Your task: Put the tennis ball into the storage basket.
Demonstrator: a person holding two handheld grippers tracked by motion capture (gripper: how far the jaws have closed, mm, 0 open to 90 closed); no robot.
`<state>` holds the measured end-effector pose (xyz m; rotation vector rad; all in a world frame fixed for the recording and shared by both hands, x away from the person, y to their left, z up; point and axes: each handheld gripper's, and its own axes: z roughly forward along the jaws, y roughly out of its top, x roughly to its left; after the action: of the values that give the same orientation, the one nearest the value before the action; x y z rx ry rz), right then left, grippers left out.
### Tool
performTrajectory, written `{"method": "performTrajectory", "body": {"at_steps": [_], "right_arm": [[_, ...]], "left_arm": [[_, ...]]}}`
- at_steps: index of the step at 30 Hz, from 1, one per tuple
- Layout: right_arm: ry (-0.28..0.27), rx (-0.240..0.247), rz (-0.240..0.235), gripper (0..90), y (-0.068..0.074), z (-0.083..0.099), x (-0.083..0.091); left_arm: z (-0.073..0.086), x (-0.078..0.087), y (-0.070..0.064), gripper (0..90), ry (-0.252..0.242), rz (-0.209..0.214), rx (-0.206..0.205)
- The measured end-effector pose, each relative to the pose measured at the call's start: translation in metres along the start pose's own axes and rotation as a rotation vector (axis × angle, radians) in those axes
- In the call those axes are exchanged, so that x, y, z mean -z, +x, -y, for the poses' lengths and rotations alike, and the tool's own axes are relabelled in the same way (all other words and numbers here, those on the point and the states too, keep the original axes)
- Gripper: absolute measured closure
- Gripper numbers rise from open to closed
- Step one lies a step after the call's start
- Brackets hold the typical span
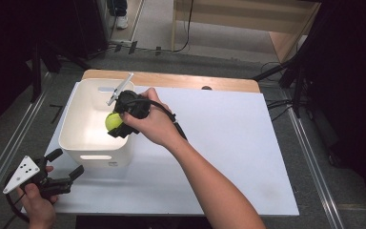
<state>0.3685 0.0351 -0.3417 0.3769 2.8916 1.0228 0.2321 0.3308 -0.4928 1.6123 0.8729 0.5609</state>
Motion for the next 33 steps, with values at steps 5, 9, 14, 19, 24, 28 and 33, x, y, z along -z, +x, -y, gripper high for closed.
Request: {"method": "performTrajectory", "body": {"at_steps": [5, 9, 14, 19, 24, 28, 33], "right_arm": [[0.007, 0.006, -0.003, 23.8, 0.001, -0.001, -0.004], [0.011, 0.007, -0.01, 23.9, 0.0, -0.001, -0.008], [0.022, 0.006, -0.012, 23.8, 0.0, 0.0, -0.013], [0.03, 0.003, -0.014, 23.8, 0.0, 0.001, -0.018], [0.044, -0.005, -0.018, 23.8, -0.001, 0.003, -0.022], [0.049, -0.009, -0.024, 23.7, 0.0, 0.005, -0.027], [0.064, -0.002, -0.029, 23.4, 0.0, 0.006, -0.033]], "left_arm": [[0.0, 0.0, 0.0, 0.0, 0.001, 0.0, -0.001], [0.0, 0.0, 0.0, 0.0, 0.001, 0.0, -0.001], [0.0, 0.0, 0.0, 0.0, 0.0, 0.001, 0.0], [0.0, 0.0, 0.0, 0.0, 0.0, 0.001, 0.0], [0.0, 0.0, 0.0, 0.0, -0.002, 0.001, 0.002], [0.0, 0.0, 0.0, 0.0, -0.001, 0.002, 0.002], [0.0, 0.0, 0.0, 0.0, -0.001, 0.003, 0.003]]}}
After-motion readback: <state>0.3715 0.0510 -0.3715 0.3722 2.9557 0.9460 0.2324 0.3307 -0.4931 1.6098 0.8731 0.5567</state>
